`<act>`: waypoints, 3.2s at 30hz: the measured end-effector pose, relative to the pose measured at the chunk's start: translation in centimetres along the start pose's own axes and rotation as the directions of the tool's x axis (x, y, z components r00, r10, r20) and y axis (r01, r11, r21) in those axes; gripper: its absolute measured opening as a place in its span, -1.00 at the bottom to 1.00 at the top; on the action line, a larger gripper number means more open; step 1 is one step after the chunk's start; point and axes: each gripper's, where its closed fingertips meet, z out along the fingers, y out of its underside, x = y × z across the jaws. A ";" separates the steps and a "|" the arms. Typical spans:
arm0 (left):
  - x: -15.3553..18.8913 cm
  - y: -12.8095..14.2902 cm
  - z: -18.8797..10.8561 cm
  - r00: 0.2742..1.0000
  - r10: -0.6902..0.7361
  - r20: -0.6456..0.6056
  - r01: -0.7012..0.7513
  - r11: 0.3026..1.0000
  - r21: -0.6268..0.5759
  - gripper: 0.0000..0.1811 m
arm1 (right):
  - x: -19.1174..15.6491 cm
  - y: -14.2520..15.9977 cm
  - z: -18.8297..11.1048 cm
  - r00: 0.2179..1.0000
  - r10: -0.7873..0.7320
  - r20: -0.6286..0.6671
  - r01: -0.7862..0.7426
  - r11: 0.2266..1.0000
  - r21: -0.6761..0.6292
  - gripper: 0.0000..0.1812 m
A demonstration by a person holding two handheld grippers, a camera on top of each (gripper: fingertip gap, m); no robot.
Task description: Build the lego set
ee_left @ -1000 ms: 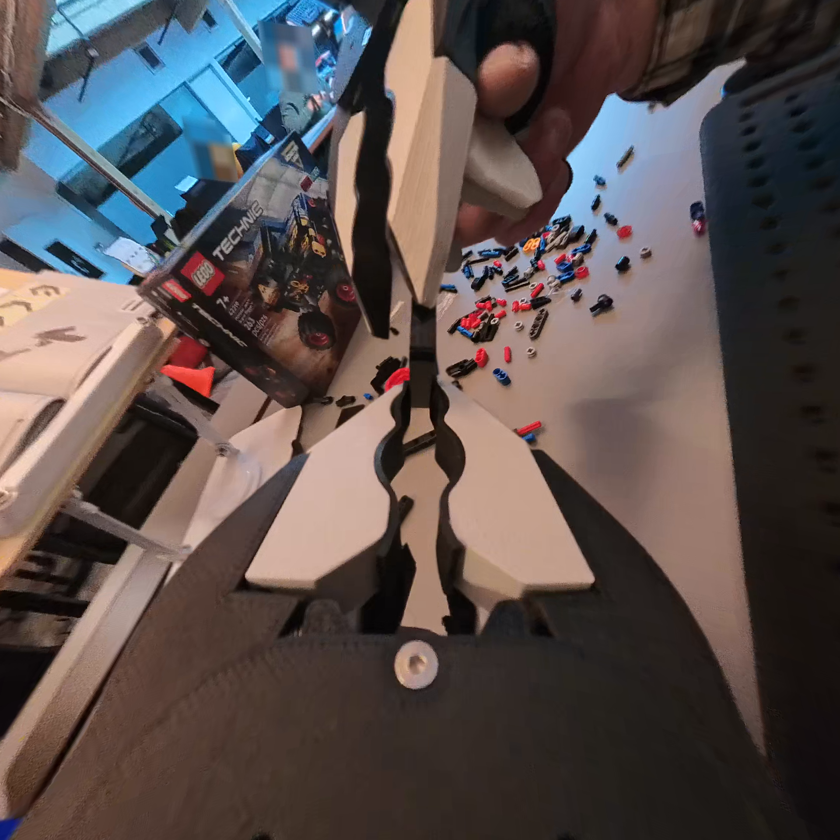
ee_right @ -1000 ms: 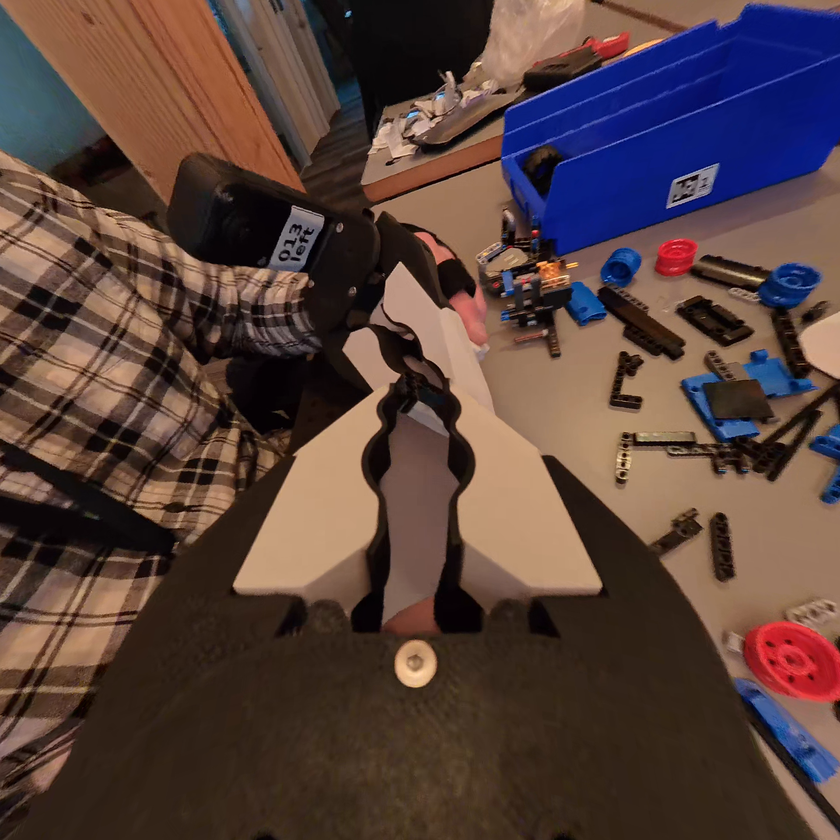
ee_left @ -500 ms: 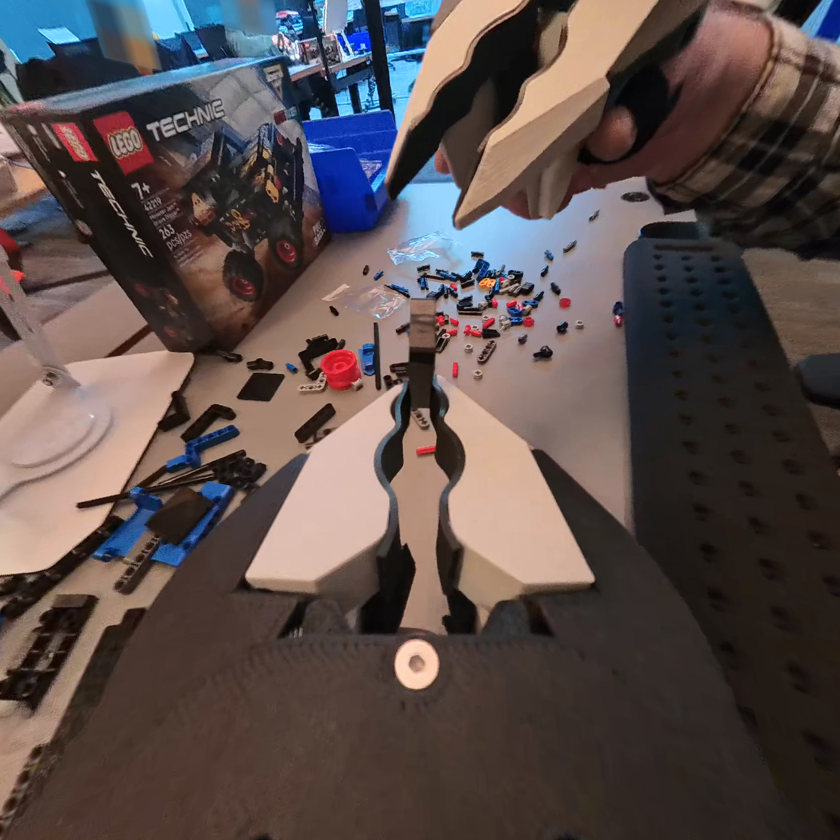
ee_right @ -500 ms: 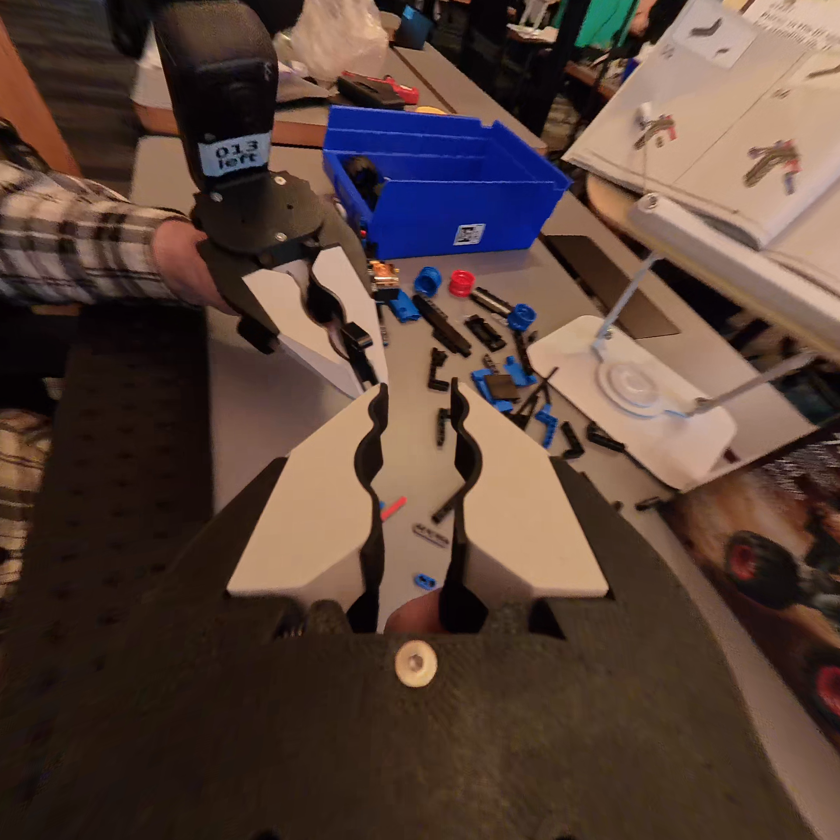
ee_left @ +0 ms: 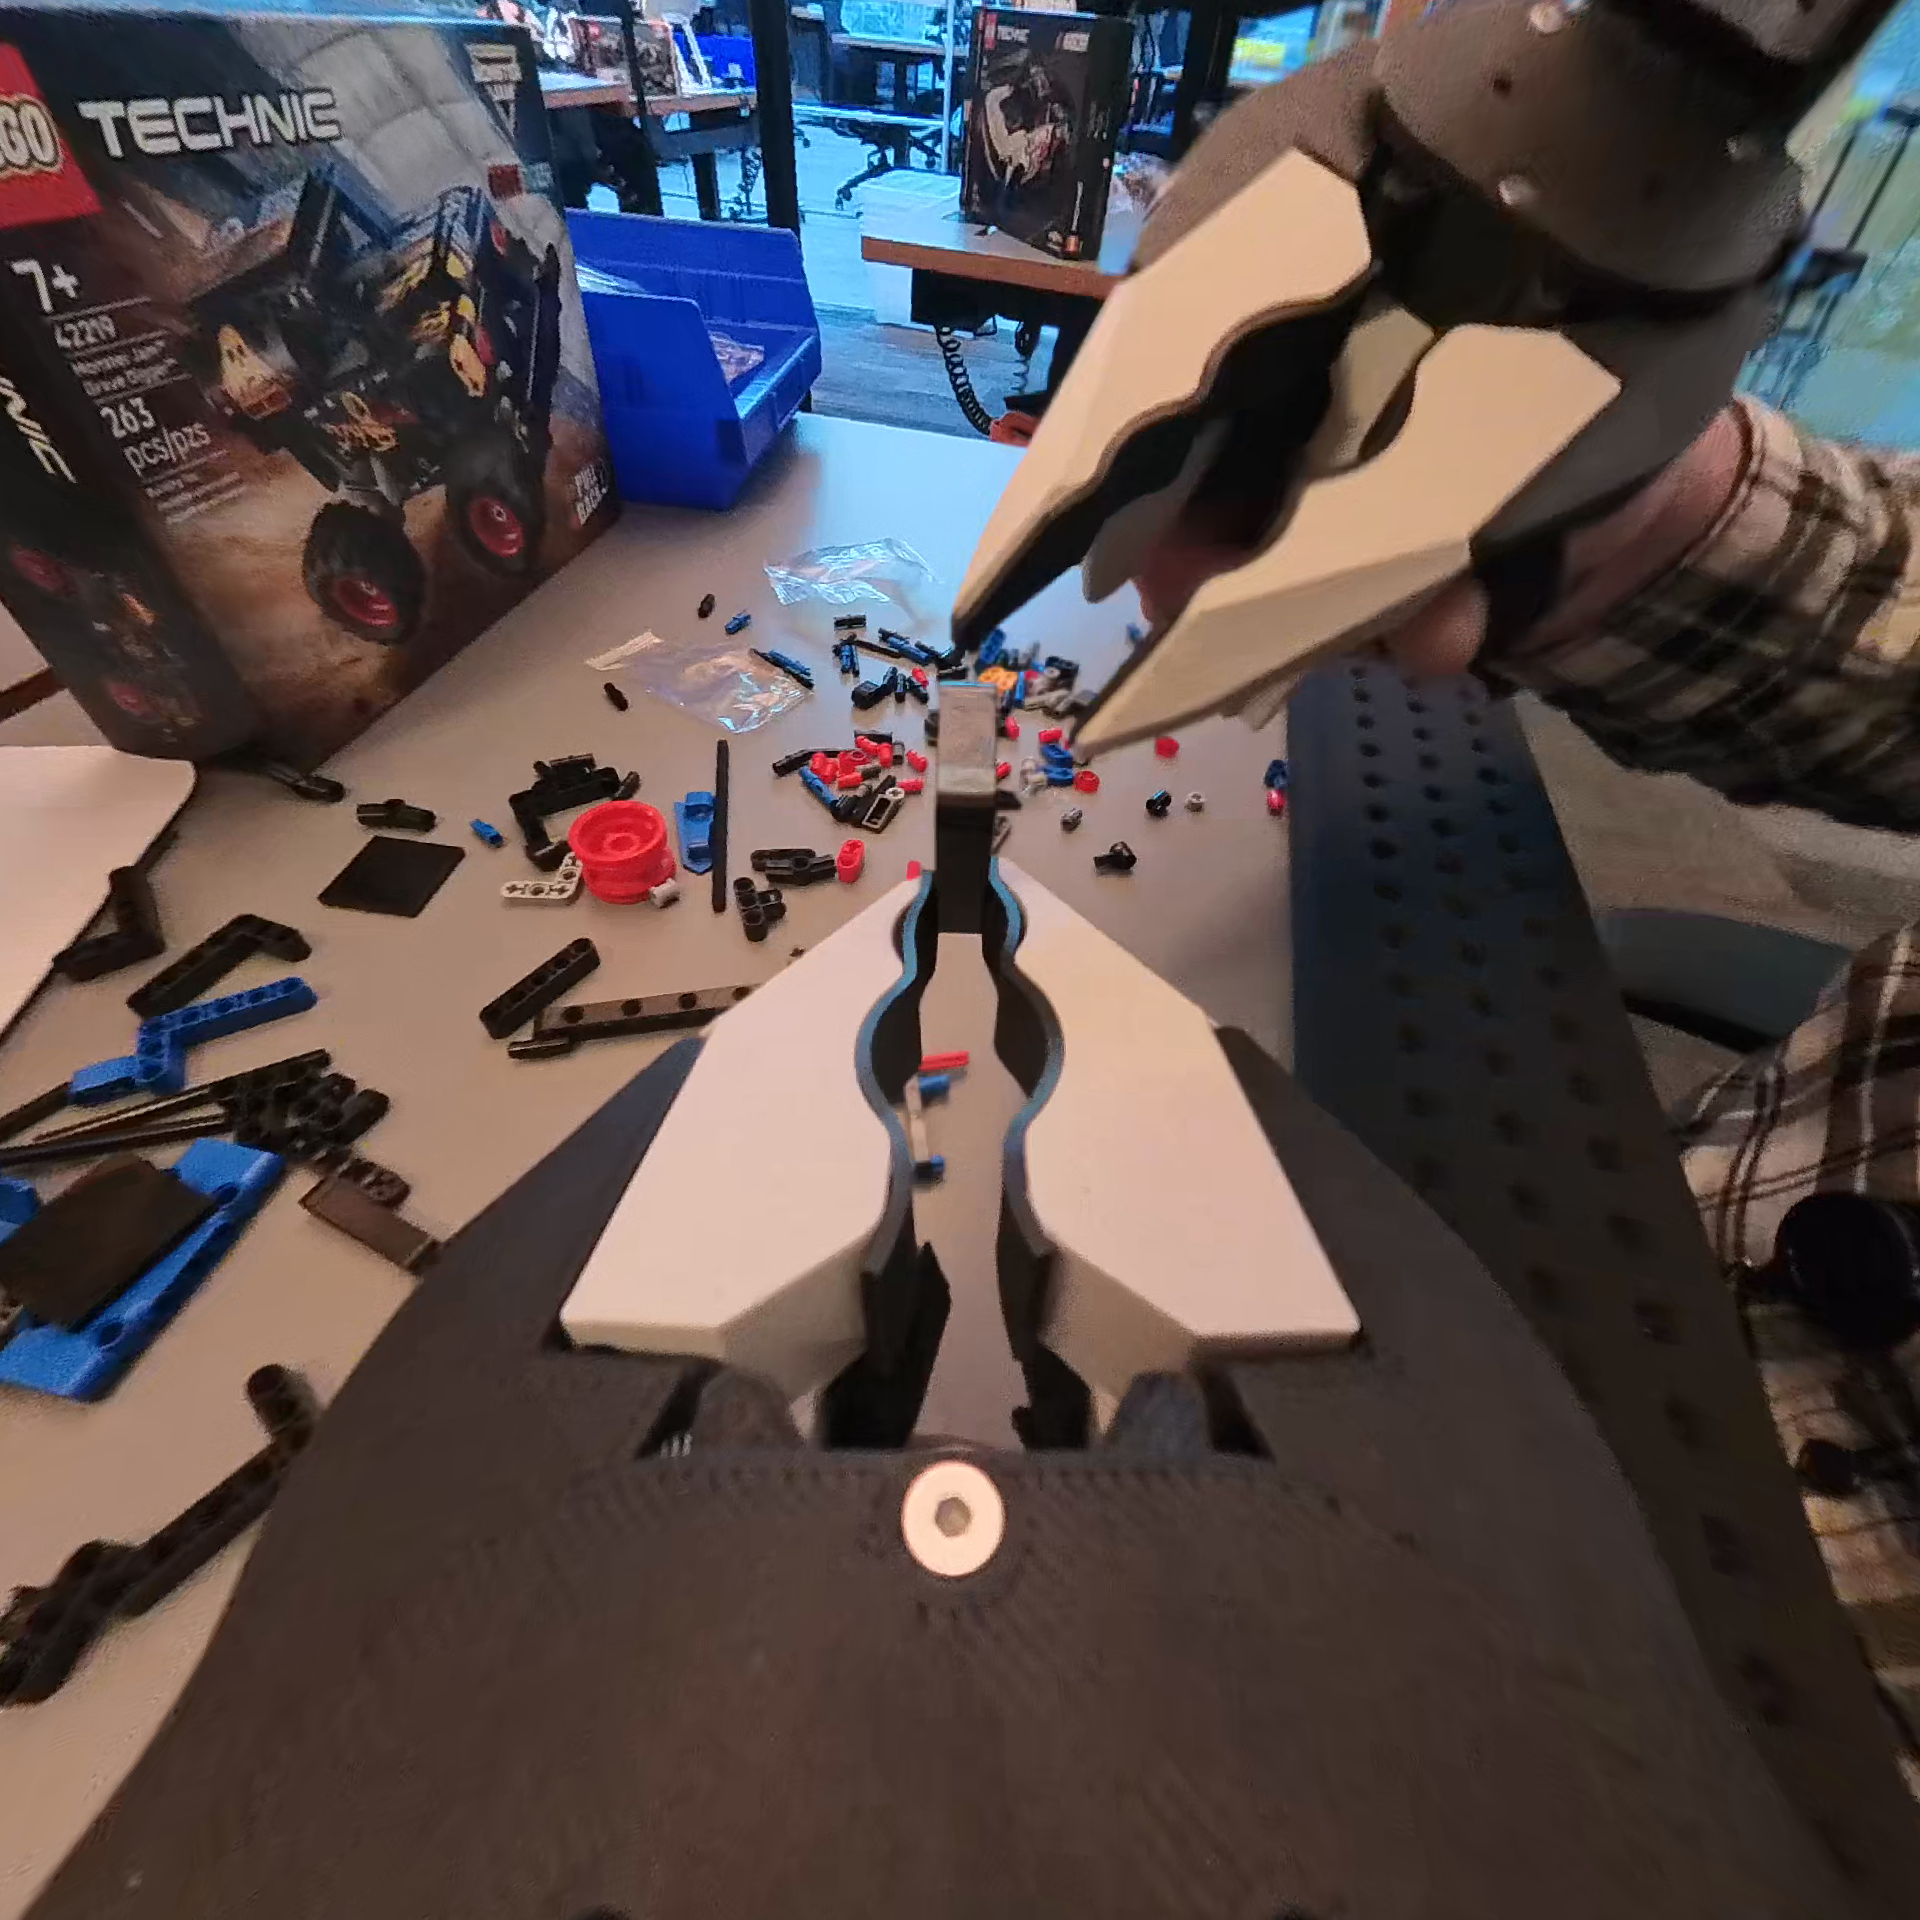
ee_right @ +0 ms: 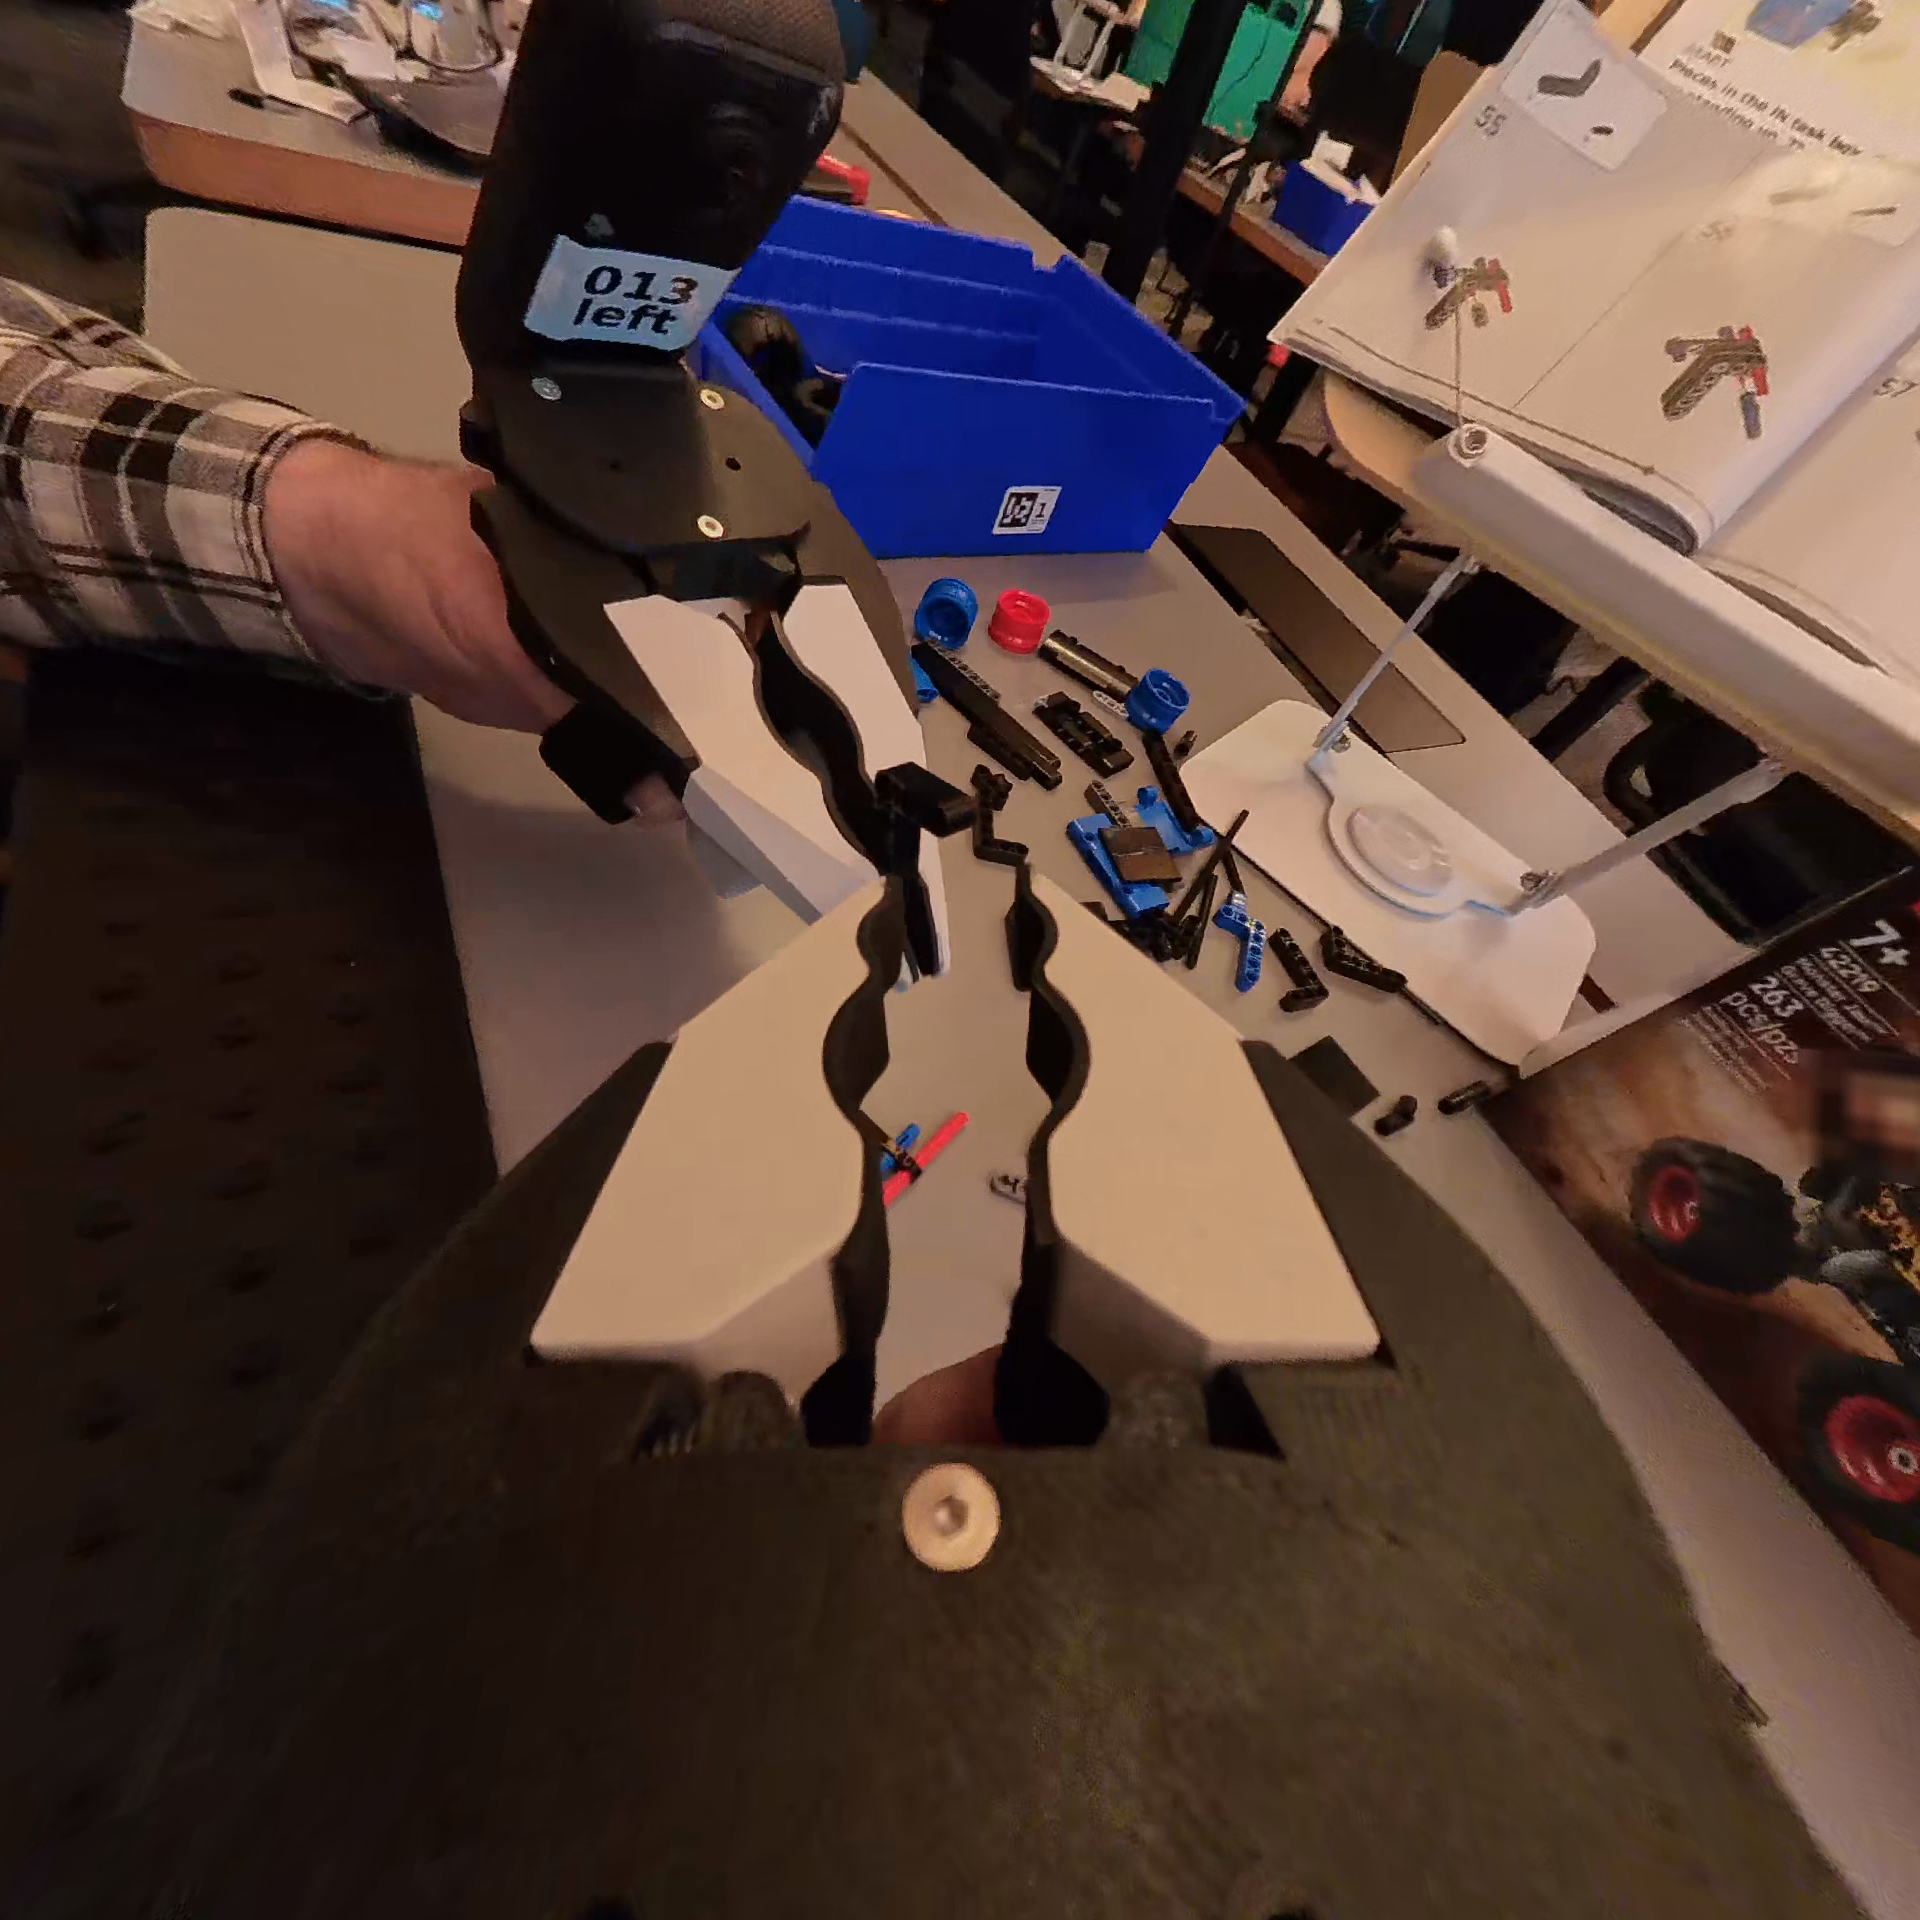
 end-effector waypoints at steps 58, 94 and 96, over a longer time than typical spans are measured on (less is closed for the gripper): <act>-0.8 9.4 2.0 0.779 0.393 -0.488 -0.617 0.621 -0.484 -0.76 | -0.2 6.9 -2.5 0.847 0.507 0.161 -0.515 0.857 0.014 -0.92; -0.9 3.8 2.2 0.996 -0.019 0.087 0.034 0.985 -0.168 -1.00 | -1.0 5.2 -1.5 0.847 0.497 0.189 -0.515 0.855 0.060 -0.92; -0.8 3.0 2.1 0.996 -0.049 0.074 0.057 0.993 -0.105 -1.00 | -1.1 5.0 -1.3 0.833 0.518 0.197 -0.538 0.841 0.064 -0.92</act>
